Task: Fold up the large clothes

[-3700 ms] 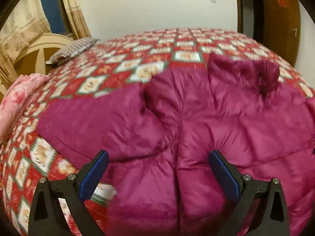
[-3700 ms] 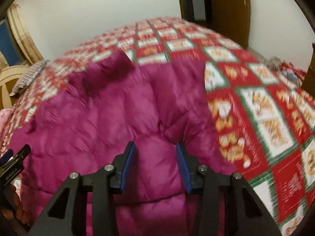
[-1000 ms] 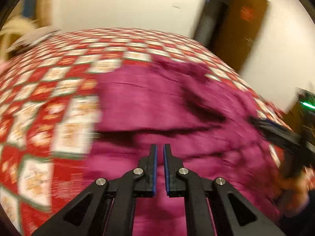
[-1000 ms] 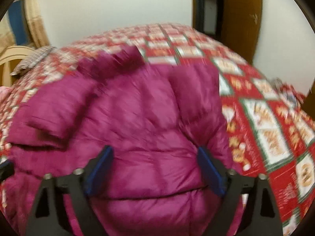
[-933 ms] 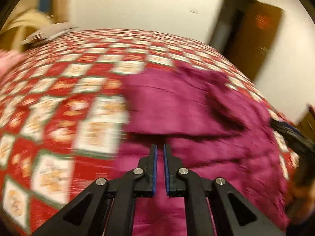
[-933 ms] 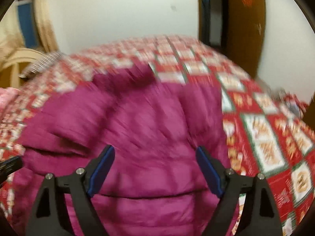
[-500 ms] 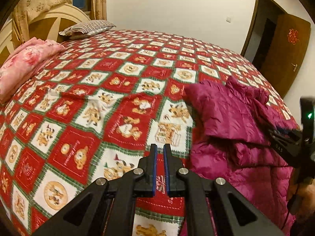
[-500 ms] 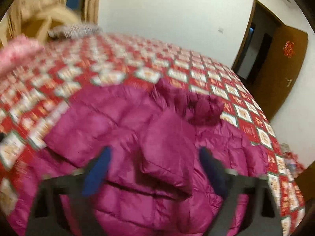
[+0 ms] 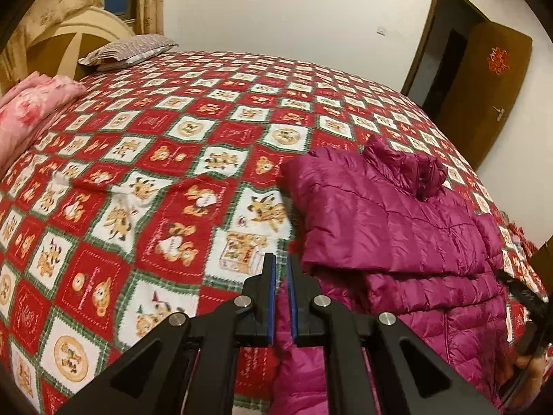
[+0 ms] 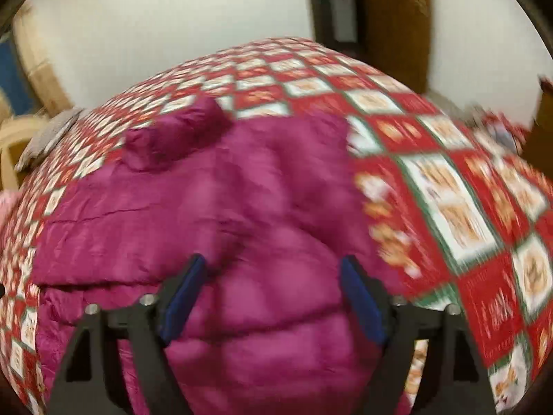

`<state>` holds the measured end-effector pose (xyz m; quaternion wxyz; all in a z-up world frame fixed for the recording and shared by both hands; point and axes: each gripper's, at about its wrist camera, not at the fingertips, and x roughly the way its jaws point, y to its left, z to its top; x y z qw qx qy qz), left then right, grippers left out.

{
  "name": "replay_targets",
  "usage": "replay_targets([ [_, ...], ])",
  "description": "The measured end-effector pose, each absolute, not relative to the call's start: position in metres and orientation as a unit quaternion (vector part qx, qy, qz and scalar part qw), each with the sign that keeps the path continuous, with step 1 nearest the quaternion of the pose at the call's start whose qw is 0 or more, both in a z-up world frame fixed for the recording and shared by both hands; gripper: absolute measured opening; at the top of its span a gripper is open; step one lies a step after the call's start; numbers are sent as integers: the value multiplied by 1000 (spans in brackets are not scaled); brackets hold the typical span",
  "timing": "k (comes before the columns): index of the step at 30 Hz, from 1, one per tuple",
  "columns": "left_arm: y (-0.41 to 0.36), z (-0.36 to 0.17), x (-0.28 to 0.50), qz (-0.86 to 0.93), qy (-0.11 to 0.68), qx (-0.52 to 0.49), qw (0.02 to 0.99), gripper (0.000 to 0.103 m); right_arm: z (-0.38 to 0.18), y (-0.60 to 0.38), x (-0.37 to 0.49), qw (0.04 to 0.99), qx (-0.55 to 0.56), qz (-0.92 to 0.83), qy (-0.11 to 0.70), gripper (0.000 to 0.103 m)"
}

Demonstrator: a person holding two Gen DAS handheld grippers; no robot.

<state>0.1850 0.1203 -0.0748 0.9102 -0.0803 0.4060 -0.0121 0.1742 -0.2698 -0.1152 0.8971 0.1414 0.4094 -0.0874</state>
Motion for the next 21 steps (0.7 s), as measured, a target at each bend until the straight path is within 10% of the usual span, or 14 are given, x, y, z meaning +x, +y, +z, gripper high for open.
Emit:
replay_targets([
  [4, 100, -69, 205, -9, 405, -46, 913, 6, -77, -268, 161, 927, 112, -100, 345, 51],
  [21, 35, -150, 310, 43, 437, 16, 898, 6, -143, -214, 251, 899, 1, 6, 438, 37],
])
